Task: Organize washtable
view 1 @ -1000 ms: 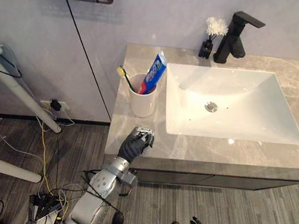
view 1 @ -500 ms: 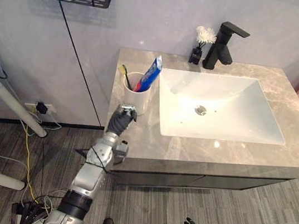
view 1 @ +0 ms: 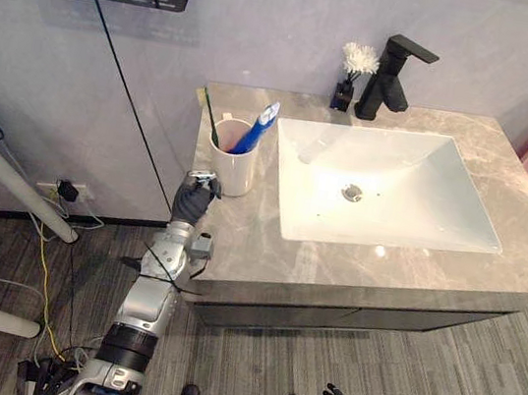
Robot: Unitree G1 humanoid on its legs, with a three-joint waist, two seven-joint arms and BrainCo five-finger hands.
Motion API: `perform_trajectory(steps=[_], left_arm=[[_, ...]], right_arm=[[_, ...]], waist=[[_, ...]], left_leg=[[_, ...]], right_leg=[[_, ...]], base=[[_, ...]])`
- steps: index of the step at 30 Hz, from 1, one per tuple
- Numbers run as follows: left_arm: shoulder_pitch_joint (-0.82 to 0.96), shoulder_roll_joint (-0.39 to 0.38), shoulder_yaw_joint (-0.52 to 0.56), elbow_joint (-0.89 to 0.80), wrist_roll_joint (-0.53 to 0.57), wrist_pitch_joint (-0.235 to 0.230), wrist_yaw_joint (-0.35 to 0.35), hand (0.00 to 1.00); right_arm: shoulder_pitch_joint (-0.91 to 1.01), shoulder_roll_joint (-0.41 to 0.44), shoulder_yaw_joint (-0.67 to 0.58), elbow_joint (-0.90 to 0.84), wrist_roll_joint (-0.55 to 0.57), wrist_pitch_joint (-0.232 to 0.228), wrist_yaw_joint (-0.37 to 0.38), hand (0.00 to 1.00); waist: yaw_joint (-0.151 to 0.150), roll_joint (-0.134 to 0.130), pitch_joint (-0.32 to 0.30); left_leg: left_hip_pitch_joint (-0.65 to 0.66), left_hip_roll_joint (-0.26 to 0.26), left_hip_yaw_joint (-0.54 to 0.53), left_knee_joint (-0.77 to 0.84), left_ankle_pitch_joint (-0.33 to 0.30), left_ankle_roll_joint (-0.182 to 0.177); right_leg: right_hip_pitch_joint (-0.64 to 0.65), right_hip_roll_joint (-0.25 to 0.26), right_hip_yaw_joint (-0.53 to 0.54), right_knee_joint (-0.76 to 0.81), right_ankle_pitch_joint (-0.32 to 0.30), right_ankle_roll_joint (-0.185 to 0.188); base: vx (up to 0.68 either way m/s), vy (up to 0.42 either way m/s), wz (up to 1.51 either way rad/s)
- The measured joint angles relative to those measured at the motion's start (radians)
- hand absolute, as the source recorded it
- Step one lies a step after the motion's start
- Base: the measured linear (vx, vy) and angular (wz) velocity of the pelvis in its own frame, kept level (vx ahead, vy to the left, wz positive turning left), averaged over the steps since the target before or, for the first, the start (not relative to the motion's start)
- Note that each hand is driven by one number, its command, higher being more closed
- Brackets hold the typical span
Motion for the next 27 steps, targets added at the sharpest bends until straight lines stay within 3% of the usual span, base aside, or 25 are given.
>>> perform_trajectory(steps=[5,11,18,21,27], left_arm=[[0.002,0.031,-0.047,-0.015,-0.039,0.002,-0.003,1.0],[0.092,0.049,-0.141,-0.131,-0.109,0.018,-0.082,1.0],[0.169,0.056,-0.158,-0.207,-0.145,0.027,-0.157,1.0],[0.153,0.056,-0.141,-0.192,-0.133,0.027,-0.154,1.0],[0.045,0.041,-0.035,-0.092,-0.021,0.039,-0.046,1.0]], right_arm=[[0.0,0.0,-0.003,0.003,0.002,-0.002,0.001,0.0],[-0.014,0.002,-0.038,0.032,0.003,-0.006,0.002,0.0],[-0.015,-0.002,-0.047,0.035,0.003,-0.013,0.004,0.0],[-0.015,-0.003,-0.043,0.034,0.003,-0.013,0.005,0.0],[-0.012,-0.004,-0.034,0.015,0.003,-0.012,0.007,0.0]], waist=[[0.0,-0.003,0.002],[0.0,0.0,0.004],[0.001,0.01,0.011],[0.001,0.012,0.012],[-0.008,0.012,0.012]], left_leg=[[0.0,-0.001,-0.005,0.002,0.001,0.001],[0.001,-0.002,-0.004,0.003,0.0,0.001],[0.002,-0.001,-0.002,0.004,0.0,0.001],[0.002,0.0,0.002,0.004,0.0,0.0],[0.001,0.001,0.018,0.002,0.0,0.0]], right_leg=[[0.004,-0.001,-0.007,0.001,0.0,0.0],[0.005,-0.002,-0.007,0.001,0.0,0.0],[0.006,-0.002,-0.005,0.003,0.0,0.0],[0.004,-0.001,-0.002,0.0,0.0,0.0],[-0.007,0.0,0.013,0.0,0.001,0.0]], base=[[0.0,-0.004,0.02],[0.0,0.0,0.0],[0.0,0.0,0.0],[0.0,0.0,-0.01],[0.0,-0.001,-0.08]])
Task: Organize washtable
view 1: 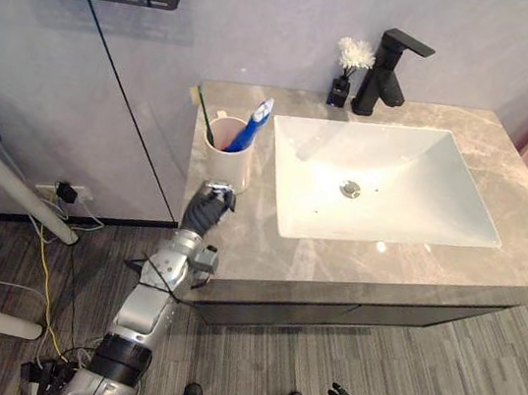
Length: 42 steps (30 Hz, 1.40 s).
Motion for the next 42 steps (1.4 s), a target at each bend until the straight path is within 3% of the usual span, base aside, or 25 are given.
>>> perform_trajectory(steps=[6,23,32,42], left_arm=[[-0.024,-0.001,0.008,0.016,0.013,-0.001,0.023,1.0],[-0.146,0.004,0.003,0.074,-0.167,-0.039,0.042,1.0],[-0.389,0.132,0.027,0.254,-0.247,-0.042,0.074,1.0],[-0.582,0.247,0.033,0.385,-0.277,-0.041,0.089,1.0]], right_arm=[[0.012,0.001,-0.001,-0.028,-0.002,0.002,0.017,0.0],[0.021,0.0,-0.005,-0.081,0.002,0.017,0.016,0.0],[0.02,-0.013,-0.006,-0.124,0.038,0.014,0.016,0.0],[0.021,-0.022,-0.011,-0.16,0.116,0.005,0.016,0.0]], waist=[[-0.015,-0.002,0.002],[-0.015,-0.009,0.052],[-0.043,-0.012,0.112],[-0.044,-0.016,0.188]], left_leg=[[-0.001,0.0,0.004,-0.002,-0.001,0.0],[-0.02,0.0,0.014,0.001,-0.001,0.0],[-0.071,0.0,0.029,0.039,-0.002,0.002],[-0.112,0.002,0.047,0.074,-0.002,0.002]], right_leg=[[-0.003,0.0,0.002,0.0,0.0,0.0],[-0.028,0.0,0.014,0.003,0.004,0.002],[-0.075,0.0,0.036,0.003,0.03,-0.005],[-0.112,0.001,0.063,0.004,0.055,-0.01]], base=[[0.0,-0.001,-0.01],[-0.01,-0.004,-0.01],[-0.05,-0.004,-0.06],[-0.04,0.003,-0.06]])
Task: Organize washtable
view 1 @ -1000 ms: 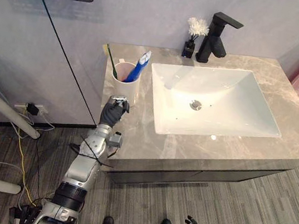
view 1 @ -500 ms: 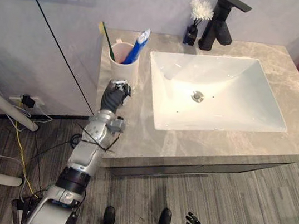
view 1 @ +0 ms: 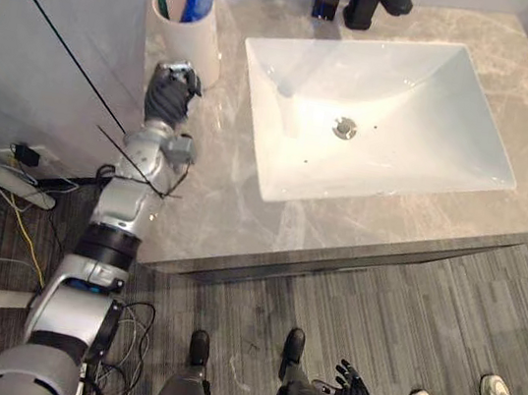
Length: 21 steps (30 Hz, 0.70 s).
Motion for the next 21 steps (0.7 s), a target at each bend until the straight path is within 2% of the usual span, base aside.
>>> perform_trajectory(steps=[3,11,16,21], left_arm=[[-0.049,0.011,-0.003,0.027,-0.001,-0.001,0.001,1.0],[-0.297,0.022,-0.112,0.136,-0.023,-0.007,0.024,1.0],[-0.331,0.016,-0.115,0.143,-0.044,-0.026,0.042,1.0],[-0.349,-0.024,-0.114,0.141,-0.042,-0.022,0.043,1.0]], right_arm=[[0.009,0.0,0.001,-0.014,0.002,-0.011,0.0,0.0],[0.009,-0.008,0.011,-0.041,0.039,-0.031,-0.002,0.0],[0.009,-0.018,0.01,-0.046,0.04,-0.033,-0.009,0.0],[0.021,-0.017,0.007,-0.061,0.04,-0.034,-0.025,0.0]], waist=[[-0.001,-0.005,0.008],[-0.002,-0.029,0.082],[-0.006,-0.03,0.096],[-0.005,-0.031,0.099]], left_leg=[[-0.028,0.0,0.0,0.014,0.0,0.0],[-0.1,0.0,-0.013,0.061,0.0,0.0],[-0.112,0.002,0.004,0.066,0.0,0.0],[-0.113,0.003,0.007,0.071,-0.003,0.003]], right_leg=[[-0.021,-0.001,0.003,0.0,0.006,-0.001],[-0.066,-0.002,-0.001,0.0,0.029,-0.008],[-0.086,-0.002,0.018,0.001,0.035,-0.011],[-0.085,-0.001,0.018,0.001,0.035,-0.011]], base=[[-0.02,0.005,-0.01],[-0.05,0.004,0.03],[-0.02,-0.009,-0.09],[0.0,-0.002,-0.01]])
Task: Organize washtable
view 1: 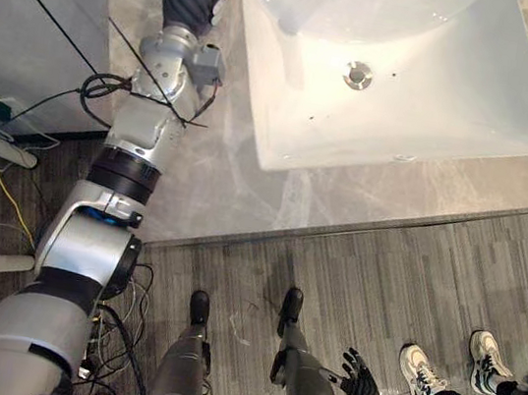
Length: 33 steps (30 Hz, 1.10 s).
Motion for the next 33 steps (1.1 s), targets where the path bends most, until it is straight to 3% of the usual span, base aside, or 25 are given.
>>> perform_trajectory(steps=[3,6,8,9,11,16,21,23,24,25,27,29,30,31,32,33], left_arm=[[0.012,-0.017,-0.002,-0.031,0.004,0.017,0.0,1.0],[0.234,-0.026,0.001,-0.257,0.034,0.025,0.0,1.0],[0.533,-0.09,0.011,-0.502,0.081,0.017,-0.008,1.0],[0.603,-0.112,0.013,-0.545,0.092,0.013,-0.014,1.0],[0.86,-0.181,0.015,-0.644,0.133,-0.005,-0.046,1.0],[1.209,-0.265,0.042,-0.689,0.2,-0.037,-0.097,1.0],[1.324,-0.359,0.116,-0.603,0.195,-0.061,-0.137,1.0],[1.325,-0.391,0.175,-0.454,0.196,-0.04,-0.135,1.0],[1.326,-0.405,0.203,-0.322,0.199,-0.004,-0.133,1.0],[1.34,-0.419,0.225,-0.213,0.221,0.029,-0.131,1.0],[1.355,-0.448,0.244,-0.093,0.277,0.05,-0.128,1.0],[1.381,-0.471,0.245,-0.014,0.322,0.052,-0.124,1.0],[1.393,-0.469,0.251,0.003,0.337,0.052,-0.122,1.0],[1.406,-0.453,0.301,-0.002,0.364,0.032,-0.108,1.0],[1.408,-0.445,0.321,0.01,0.379,0.028,-0.104,1.0],[1.409,-0.437,0.34,0.037,0.396,0.022,-0.095,0.0]], right_arm=[[0.001,0.001,0.0,-0.001,0.0,0.0,-0.001,0.0],[0.002,0.004,-0.002,0.0,0.0,0.001,-0.002,0.0],[0.006,0.003,-0.017,0.015,-0.002,0.001,0.0,0.0],[0.006,0.003,-0.022,0.022,-0.002,0.0,0.001,0.0],[0.006,0.001,-0.028,0.066,-0.005,0.002,0.003,0.0],[-0.004,-0.004,0.011,0.13,-0.02,0.003,0.005,0.0],[-0.022,0.004,0.01,0.179,-0.021,0.004,-0.002,0.0],[-0.022,0.007,0.003,0.187,-0.009,0.004,-0.007,0.0],[-0.023,0.021,-0.009,0.189,-0.002,0.004,-0.016,0.0],[-0.023,0.037,-0.039,0.189,0.002,0.004,-0.022,0.0],[-0.009,0.05,-0.087,0.199,0.015,0.004,-0.025,0.0],[0.003,0.05,-0.115,0.217,0.041,0.008,-0.042,0.0],[-0.001,0.053,-0.119,0.221,0.042,0.009,-0.045,0.0],[-0.014,0.065,-0.13,0.224,0.044,0.005,-0.046,0.0],[-0.018,0.072,-0.13,0.225,0.042,0.005,-0.045,0.0],[-0.022,0.073,-0.129,0.226,0.043,0.003,-0.043,0.0]], waist=[[0.005,0.002,-0.001],[0.005,0.016,-0.007],[0.016,0.048,-0.026],[0.023,0.056,-0.036],[0.066,0.084,-0.096],[0.121,0.122,-0.192],[0.131,0.128,-0.231],[0.14,0.131,-0.242],[0.137,0.132,-0.244],[0.123,0.125,-0.243],[0.102,0.11,-0.247],[0.116,0.12,-0.245],[0.12,0.119,-0.245],[0.12,0.093,-0.238],[0.12,0.085,-0.232],[0.119,0.085,-0.23]], left_leg=[[0.001,0.0,-0.002,0.009,-0.002,0.0],[0.038,0.001,-0.014,0.017,-0.011,-0.002],[0.08,0.004,-0.035,0.019,-0.033,-0.002],[0.091,0.005,-0.039,0.019,-0.035,-0.003],[0.13,0.019,-0.041,0.022,-0.052,-0.011],[0.2,0.053,-0.094,0.056,-0.086,-0.03],[0.226,0.048,-0.164,0.051,-0.078,-0.035],[0.227,0.042,-0.184,0.05,-0.073,-0.034],[0.225,0.042,-0.178,0.049,-0.077,-0.029],[0.214,0.065,-0.109,0.051,-0.076,-0.024],[0.179,0.111,0.017,0.09,-0.073,-0.014],[0.13,0.179,0.133,0.186,-0.053,0.005],[0.115,0.176,0.13,0.222,-0.051,-0.001],[0.082,0.143,0.043,0.297,-0.057,-0.01],[0.078,0.125,-0.015,0.319,-0.066,-0.024],[0.077,0.102,-0.103,0.348,-0.096,-0.052]], right_leg=[[0.006,0.0,-0.001,0.0,0.0,0.0],[0.049,0.001,-0.004,0.0,-0.01,0.0],[0.106,0.005,-0.028,0.0,-0.032,0.004],[0.12,0.006,-0.03,0.0,-0.038,0.005],[0.168,0.02,-0.043,0.0,-0.057,-0.007],[0.284,0.05,-0.105,0.029,-0.116,-0.014],[0.342,0.041,-0.192,0.061,-0.149,-0.008],[0.351,0.031,-0.22,0.075,-0.163,0.002],[0.358,0.022,-0.245,0.086,-0.172,-0.001],[0.367,0.008,-0.286,0.094,-0.176,0.002],[0.369,-0.027,-0.362,0.101,-0.186,0.009],[0.358,-0.044,-0.394,0.142,-0.198,0.028],[0.355,-0.055,-0.39,0.154,-0.199,0.032],[0.348,-0.083,-0.371,0.166,-0.191,0.043],[0.349,-0.092,-0.358,0.168,-0.185,0.049],[0.344,-0.097,-0.339,0.17,-0.176,0.059]], base=[[0.0,0.0,0.0],[0.03,-0.003,0.03],[0.06,-0.002,0.23],[0.07,-0.004,0.25],[0.1,-0.023,0.15],[0.05,-0.051,0.32],[-0.06,-0.018,0.48],[-0.08,0.026,0.45],[-0.09,0.009,0.7],[-0.09,0.021,0.89],[-0.06,0.075,1.24],[-0.02,0.202,0.8],[0.01,0.306,0.02],[0.0,0.253,-0.21],[-0.01,0.243,-0.41],[-0.05,0.271,-0.58]])
